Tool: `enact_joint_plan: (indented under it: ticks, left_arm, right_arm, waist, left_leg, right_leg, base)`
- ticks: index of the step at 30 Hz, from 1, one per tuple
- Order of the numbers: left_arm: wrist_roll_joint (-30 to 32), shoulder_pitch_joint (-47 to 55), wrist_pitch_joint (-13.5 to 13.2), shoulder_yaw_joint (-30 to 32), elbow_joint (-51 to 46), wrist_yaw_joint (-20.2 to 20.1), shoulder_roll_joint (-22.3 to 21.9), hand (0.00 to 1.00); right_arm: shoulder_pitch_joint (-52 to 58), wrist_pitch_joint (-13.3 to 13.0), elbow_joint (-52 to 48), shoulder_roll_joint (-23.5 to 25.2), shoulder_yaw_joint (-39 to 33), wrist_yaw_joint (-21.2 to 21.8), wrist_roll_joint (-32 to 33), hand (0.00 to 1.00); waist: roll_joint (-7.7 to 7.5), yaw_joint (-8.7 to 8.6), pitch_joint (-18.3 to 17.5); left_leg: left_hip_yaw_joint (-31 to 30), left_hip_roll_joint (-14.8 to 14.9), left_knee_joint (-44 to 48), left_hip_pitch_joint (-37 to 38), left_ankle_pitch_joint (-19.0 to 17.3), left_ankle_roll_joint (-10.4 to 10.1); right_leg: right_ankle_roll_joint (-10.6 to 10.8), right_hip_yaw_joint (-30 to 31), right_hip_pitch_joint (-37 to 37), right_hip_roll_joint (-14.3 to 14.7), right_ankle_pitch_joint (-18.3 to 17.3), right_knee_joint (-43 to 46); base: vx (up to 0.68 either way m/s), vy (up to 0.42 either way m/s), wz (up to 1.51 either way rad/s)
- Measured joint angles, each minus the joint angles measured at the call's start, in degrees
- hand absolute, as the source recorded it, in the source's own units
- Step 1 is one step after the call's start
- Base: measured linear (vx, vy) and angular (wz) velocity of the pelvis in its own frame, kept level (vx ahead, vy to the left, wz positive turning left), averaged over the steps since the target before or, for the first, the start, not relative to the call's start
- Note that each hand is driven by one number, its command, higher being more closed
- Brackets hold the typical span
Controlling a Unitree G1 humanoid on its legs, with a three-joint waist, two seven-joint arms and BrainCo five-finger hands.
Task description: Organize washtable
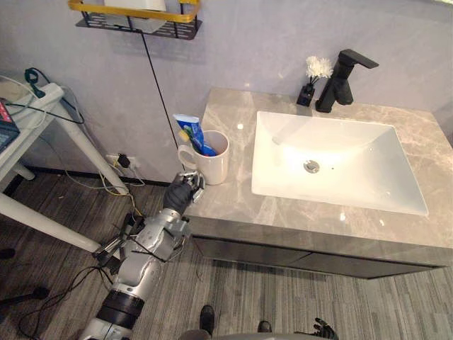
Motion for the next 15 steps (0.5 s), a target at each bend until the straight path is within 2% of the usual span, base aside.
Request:
enact_joint_plan:
  ticks: [11,15]
  left_arm:
    - [-0.16,-4.92,-0.26,1.32,2.6,2.16,1.4,1.0]
    - [-0.34,-4.94,-0.31,1.32,2.58,2.19,3.23,1.0]
  right_arm:
    - [0.16,0.0,-4.93,-0.44,2.5,0.4,0.0,0.0]
    - [1.43,-0.03,-7.14,-0.39,3.41,0.75,0.01,0.0]
  waist:
    - [0.21,-0.26,1.76]
    - [0.28,-1.15,1.96]
  left_leg:
    - [1.66,0.29,0.02,-1.04,0.01,0.01]
    - [2.11,0.17,0.02,-1.03,0.0,0.02]
  right_leg:
    - [0.08,1.93,-1.98,-0.08,1.31,-0.07]
    - [0.19,2.53,-2.22,-0.06,1.47,-0.1]
  base:
    - [-0.03,0.006,-0.09]
    - [-0.02,0.006,-0.08]
